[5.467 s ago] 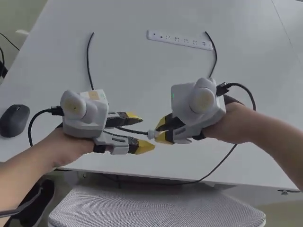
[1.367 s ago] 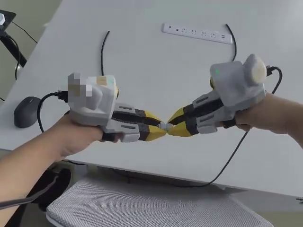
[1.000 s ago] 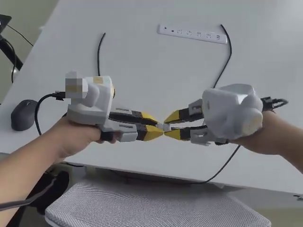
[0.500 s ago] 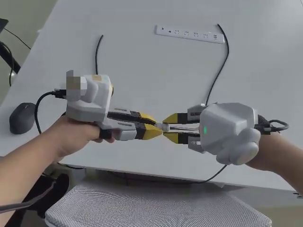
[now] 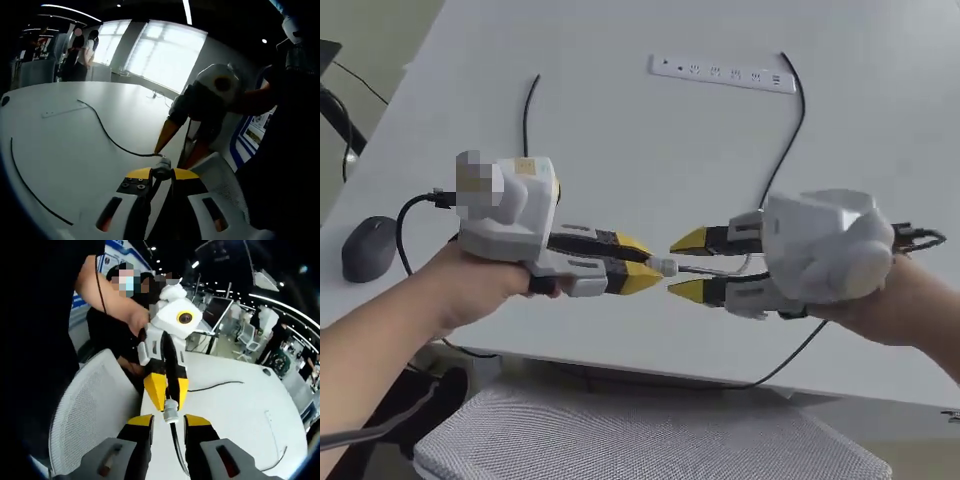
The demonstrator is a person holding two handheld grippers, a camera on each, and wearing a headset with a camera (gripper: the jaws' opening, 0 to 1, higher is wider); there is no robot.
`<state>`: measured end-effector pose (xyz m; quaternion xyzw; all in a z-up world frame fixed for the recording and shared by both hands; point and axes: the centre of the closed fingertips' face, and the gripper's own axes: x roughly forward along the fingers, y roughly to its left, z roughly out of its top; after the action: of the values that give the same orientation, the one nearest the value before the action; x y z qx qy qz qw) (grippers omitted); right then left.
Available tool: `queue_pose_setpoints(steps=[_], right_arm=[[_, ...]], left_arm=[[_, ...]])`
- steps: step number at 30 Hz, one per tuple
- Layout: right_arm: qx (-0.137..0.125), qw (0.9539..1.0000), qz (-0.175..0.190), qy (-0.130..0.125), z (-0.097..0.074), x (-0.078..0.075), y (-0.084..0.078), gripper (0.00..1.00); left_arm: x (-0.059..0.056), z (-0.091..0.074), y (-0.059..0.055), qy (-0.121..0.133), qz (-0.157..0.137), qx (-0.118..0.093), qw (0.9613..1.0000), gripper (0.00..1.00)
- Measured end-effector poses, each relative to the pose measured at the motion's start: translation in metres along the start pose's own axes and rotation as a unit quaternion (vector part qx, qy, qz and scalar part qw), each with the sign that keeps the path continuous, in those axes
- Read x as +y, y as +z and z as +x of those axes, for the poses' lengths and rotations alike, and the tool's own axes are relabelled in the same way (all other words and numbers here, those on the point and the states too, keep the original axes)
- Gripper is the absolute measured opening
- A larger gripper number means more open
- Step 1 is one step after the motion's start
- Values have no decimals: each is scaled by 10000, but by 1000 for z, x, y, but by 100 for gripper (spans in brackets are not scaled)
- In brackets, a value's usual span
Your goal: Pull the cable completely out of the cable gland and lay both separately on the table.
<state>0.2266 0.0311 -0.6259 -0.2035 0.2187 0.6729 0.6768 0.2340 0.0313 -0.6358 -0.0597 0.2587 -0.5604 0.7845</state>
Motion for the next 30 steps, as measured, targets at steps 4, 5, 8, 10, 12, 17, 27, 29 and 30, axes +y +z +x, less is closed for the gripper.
queue_pose_setpoints(steps=[4, 5, 8, 10, 12, 17, 27, 29, 30], right_arm=[[-556, 9802, 1826, 527, -10, -12, 9, 34], [-586, 9745, 2045, 708, -11, -14, 7, 32], [-594, 9506, 2820, 1150, -12, -22, 0, 24], [-574, 9269, 3369, 1549, -10, -23, -2, 26], [-440, 9085, 3688, 1916, -8, -20, -5, 27], [-211, 8898, 3890, 2376, 0, -12, -10, 22], [-163, 8638, 4208, 2765, 3, -1, -9, 21], [-130, 8628, 4201, 2811, 3, -1, -10, 20], [-132, 8620, 4201, 2833, 3, 0, -9, 18]], left_arm=[[0, 2, -4, 39, 409, 100, 9991, 15], [-1, 3, -5, 27, 505, 117, 9987, 15], [-5, 5, -4, 32, 727, 115, 9973, 15], [-7, 6, -3, 21, 783, 131, 9968, 15], [-7, 7, -3, 28, 877, 159, 9960, 15], [-7, 7, 2, 44, 967, 119, 9952, 15], [-9, 8, 7, -14, 1217, 182, 9924, 15], [-10, 8, 8, -26, 1224, 167, 9923, 15], [-10, 8, 9, -32, 1235, 167, 9922, 15]])
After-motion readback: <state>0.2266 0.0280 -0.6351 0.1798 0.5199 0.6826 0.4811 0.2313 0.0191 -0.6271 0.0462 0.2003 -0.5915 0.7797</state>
